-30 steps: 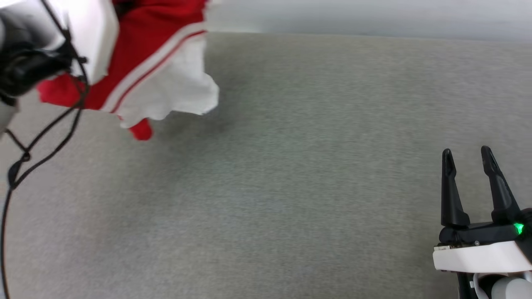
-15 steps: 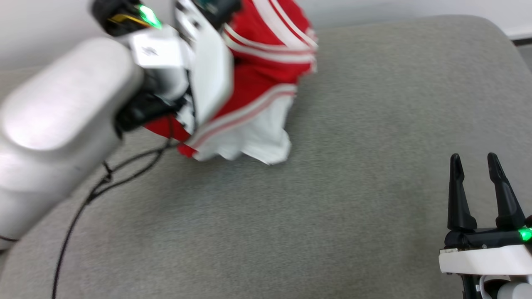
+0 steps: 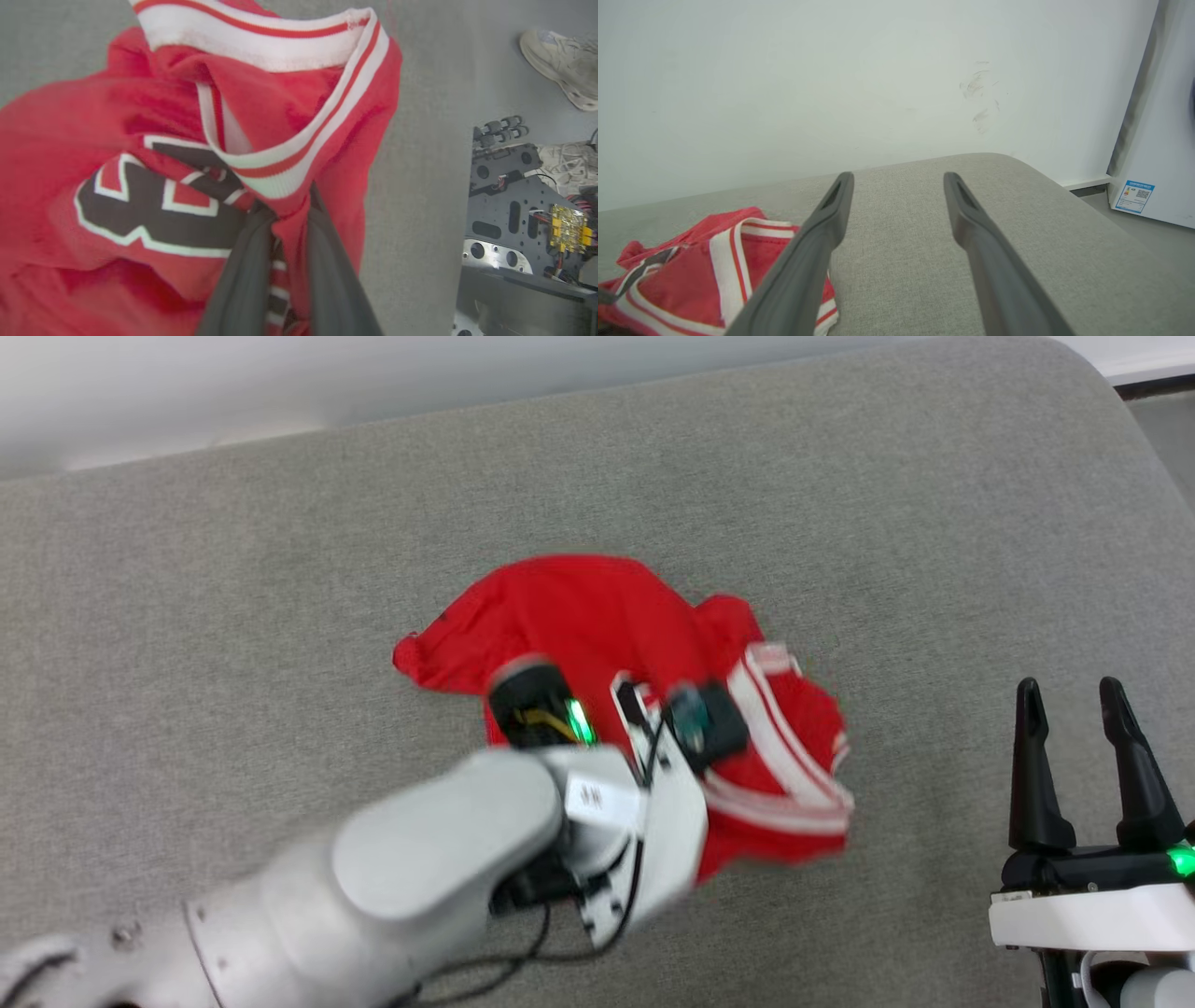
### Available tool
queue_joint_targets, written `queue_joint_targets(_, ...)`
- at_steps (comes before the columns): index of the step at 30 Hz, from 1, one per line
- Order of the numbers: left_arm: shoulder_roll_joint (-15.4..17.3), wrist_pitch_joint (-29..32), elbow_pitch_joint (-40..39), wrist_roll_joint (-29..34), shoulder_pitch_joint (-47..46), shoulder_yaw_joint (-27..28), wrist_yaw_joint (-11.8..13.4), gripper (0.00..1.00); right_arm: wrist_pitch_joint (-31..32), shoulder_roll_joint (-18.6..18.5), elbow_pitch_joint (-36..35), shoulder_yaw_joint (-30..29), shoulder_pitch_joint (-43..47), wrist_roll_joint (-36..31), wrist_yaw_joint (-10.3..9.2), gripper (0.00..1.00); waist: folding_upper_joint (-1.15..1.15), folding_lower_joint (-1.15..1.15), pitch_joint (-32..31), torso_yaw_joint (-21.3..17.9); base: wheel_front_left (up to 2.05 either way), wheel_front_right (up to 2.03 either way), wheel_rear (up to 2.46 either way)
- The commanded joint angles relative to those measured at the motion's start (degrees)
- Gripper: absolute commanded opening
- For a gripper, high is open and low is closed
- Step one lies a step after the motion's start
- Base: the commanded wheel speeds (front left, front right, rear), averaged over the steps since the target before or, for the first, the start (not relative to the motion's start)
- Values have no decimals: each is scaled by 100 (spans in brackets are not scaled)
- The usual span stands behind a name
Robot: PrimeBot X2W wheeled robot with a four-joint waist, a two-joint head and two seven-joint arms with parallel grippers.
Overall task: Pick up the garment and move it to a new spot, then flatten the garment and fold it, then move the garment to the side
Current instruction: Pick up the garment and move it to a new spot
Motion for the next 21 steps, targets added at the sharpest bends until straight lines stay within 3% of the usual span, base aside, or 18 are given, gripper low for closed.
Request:
queue_joint_targets(1, -39, 30, -30, 68, 162, 23, 3, 0, -14, 11, 15, -16, -64, -19, -2, 100, 0, 0, 5, 29, 0, 0, 0)
queue_joint_targets(7, -187, 168, 26, 481, 870, 15, 2, 0, -14, 10, 37, -27, -85, -75, -2, 100, 0, 0, -21, 133, 0, 0, 0)
queue_joint_targets(8, -204, 92, 65, 526, 874, 16, 2, 17, -14, 10, 43, -29, -81, -90, -2, 100, 0, 0, -40, 159, 0, 0, 0)
queue_joint_targets(9, -231, -38, 79, 593, 839, 18, 2, 100, -14, 11, 49, -30, -65, -107, -2, 100, 0, 0, -68, 186, 0, 0, 0)
queue_joint_targets(12, -316, -653, 161, 568, 687, 19, 2, 100, -14, 10, 60, -36, 41, -148, -2, 100, 0, 0, -197, 284, 0, 0, 0)
queue_joint_targets(17, -312, -2172, 442, 693, 459, 255, 7, 100, -14, 10, 71, -80, 203, -220, -2, 100, 0, 0, -483, 480, 0, 0, 0)
queue_joint_targets(20, -296, -2954, 577, 837, 433, 603, 231, 100, -14, 10, 58, -93, 298, -259, -2, 100, 0, 0, -630, 606, 0, 0, 0)
queue_joint_targets(21, -296, -2954, 577, 837, 433, 603, 231, 100, -14, 10, 58, -93, 298, -259, -2, 100, 0, 0, -630, 606, 0, 0, 0)
